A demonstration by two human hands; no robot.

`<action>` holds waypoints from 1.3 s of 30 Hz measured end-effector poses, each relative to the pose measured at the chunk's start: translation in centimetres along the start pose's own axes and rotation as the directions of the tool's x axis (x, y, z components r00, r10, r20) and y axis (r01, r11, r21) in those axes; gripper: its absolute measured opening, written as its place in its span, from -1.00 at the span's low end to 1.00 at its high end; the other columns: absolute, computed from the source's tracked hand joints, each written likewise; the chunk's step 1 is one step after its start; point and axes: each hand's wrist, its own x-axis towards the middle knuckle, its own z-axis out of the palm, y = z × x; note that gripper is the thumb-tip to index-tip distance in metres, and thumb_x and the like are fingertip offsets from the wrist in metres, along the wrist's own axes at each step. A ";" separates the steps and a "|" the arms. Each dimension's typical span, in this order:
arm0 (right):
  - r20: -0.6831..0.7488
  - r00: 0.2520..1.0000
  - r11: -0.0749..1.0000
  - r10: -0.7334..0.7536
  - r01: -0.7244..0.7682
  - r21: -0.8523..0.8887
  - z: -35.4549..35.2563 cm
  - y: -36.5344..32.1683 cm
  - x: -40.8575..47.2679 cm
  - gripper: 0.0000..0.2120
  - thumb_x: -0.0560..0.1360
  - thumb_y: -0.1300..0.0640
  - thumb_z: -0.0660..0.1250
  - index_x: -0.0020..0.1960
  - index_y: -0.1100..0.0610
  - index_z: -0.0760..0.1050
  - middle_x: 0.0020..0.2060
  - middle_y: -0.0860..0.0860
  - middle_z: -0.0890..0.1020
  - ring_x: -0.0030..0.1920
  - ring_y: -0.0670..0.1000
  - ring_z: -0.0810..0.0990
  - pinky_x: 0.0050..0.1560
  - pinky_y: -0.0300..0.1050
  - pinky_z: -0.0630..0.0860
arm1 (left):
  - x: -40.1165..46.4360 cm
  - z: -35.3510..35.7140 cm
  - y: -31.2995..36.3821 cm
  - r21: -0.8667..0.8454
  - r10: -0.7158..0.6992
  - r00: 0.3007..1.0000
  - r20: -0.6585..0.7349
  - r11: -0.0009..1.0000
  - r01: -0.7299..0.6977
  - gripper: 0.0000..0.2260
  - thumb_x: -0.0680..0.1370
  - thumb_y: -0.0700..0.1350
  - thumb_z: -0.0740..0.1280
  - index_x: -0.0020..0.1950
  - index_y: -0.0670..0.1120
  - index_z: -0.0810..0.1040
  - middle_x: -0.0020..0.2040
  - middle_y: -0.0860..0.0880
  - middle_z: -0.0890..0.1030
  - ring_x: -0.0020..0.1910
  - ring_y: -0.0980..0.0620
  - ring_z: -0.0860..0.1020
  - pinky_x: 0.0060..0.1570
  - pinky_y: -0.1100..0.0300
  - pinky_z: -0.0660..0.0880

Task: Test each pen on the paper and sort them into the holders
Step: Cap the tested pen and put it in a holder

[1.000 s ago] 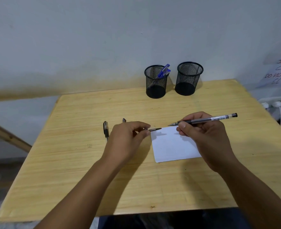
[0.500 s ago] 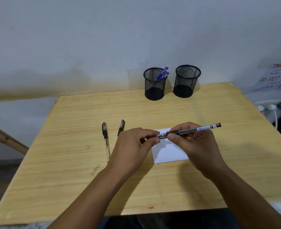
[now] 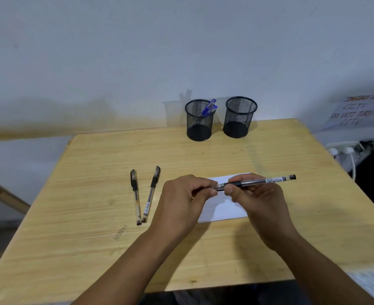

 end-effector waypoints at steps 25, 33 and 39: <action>0.188 0.936 0.582 -0.298 0.334 -0.742 -0.9 -9.1 16.7 -0.88 0.52 0.16 0.33 0.00 0.04 0.63 -0.24 -0.16 0.60 -0.23 -0.17 0.52 -0.27 -0.33 0.36 | 18.7 1.7 -5.9 0.028 -0.217 0.972 -0.087 0.975 0.220 -0.18 0.30 0.09 0.59 0.45 -0.08 0.31 0.34 -0.05 0.48 0.35 -0.07 0.44 0.23 0.16 0.38; 0.414 0.859 0.131 -0.300 0.467 -0.874 4.3 -7.9 20.5 -0.76 0.49 0.27 0.23 0.07 0.21 0.63 -0.02 0.17 0.61 0.06 0.21 0.51 -0.12 -0.10 0.31 | 19.9 2.4 -6.1 -0.011 -0.135 0.980 -0.146 0.991 0.135 -0.43 0.37 -0.02 0.56 0.31 -0.04 0.44 0.15 0.04 0.60 0.11 0.02 0.59 0.03 0.26 0.42; 0.482 0.807 -0.115 -0.342 0.473 -0.874 5.5 -6.8 21.4 -0.79 0.50 0.18 0.28 0.08 0.10 0.62 0.00 0.03 0.59 0.13 0.18 0.41 0.06 0.05 0.30 | 20.1 2.2 -6.2 0.007 -0.136 0.983 -0.121 0.990 0.138 -0.42 0.39 -0.02 0.56 0.34 -0.05 0.42 0.17 0.02 0.61 0.14 0.01 0.59 0.10 0.22 0.46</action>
